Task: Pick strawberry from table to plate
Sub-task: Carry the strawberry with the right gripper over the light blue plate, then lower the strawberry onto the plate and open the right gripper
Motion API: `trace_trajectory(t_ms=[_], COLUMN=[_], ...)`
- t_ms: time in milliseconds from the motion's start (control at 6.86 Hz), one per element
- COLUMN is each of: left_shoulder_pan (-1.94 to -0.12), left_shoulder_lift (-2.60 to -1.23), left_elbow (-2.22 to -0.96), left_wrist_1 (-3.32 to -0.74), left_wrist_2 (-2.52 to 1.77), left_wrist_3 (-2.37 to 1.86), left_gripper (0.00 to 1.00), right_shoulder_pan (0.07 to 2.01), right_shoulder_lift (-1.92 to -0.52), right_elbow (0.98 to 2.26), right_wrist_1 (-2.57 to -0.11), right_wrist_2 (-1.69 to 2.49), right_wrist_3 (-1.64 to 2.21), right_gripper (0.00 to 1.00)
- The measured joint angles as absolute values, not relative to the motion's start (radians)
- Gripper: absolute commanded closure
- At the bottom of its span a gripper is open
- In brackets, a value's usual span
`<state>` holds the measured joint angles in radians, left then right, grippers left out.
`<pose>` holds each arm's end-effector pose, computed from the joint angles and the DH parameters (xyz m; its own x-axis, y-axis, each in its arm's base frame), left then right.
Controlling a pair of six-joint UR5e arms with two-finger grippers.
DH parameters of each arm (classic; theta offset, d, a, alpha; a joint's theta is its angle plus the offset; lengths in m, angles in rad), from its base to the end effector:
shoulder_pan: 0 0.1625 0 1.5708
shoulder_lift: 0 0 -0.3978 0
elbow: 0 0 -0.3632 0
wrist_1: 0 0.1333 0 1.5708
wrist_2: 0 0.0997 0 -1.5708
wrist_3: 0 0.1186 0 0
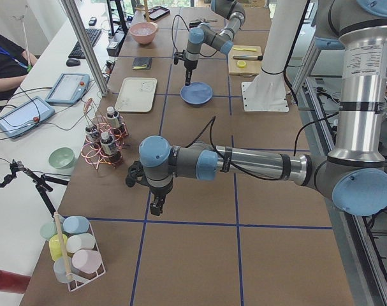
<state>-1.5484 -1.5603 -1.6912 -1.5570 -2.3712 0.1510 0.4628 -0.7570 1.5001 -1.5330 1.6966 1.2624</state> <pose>-0.0378 -0.4650 0.5931 0.6834 0.2332 -0.6918 -0.1265 0.9711 0.2023 -0.5827 -0.4231 0.2033 0.7160 0.0207 0.6978 -0.1538 0.9797 0.1287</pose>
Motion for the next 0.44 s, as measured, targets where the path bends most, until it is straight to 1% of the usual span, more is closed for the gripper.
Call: trace_trajectory(t_ms=[146,438], left_shoulder_pan=[-1.549,-1.549], left_shoulder_lift=[-1.56,-1.56], left_elbow=[-1.692,-1.693], left_wrist_1=[-1.557,-1.557], left_wrist_2=[-2.371,-2.371], left_wrist_3=[0.151,0.15], left_gripper=[0.0,0.0], right_shoulder_pan=[0.436,0.405], right_shoulder_lift=[-0.725,-0.713], right_elbow=[1.454,1.425], right_wrist_1=[-1.532,-1.535], right_wrist_2=[1.678,1.661], right_wrist_3=[1.287,1.303], right_gripper=[1.0,1.0])
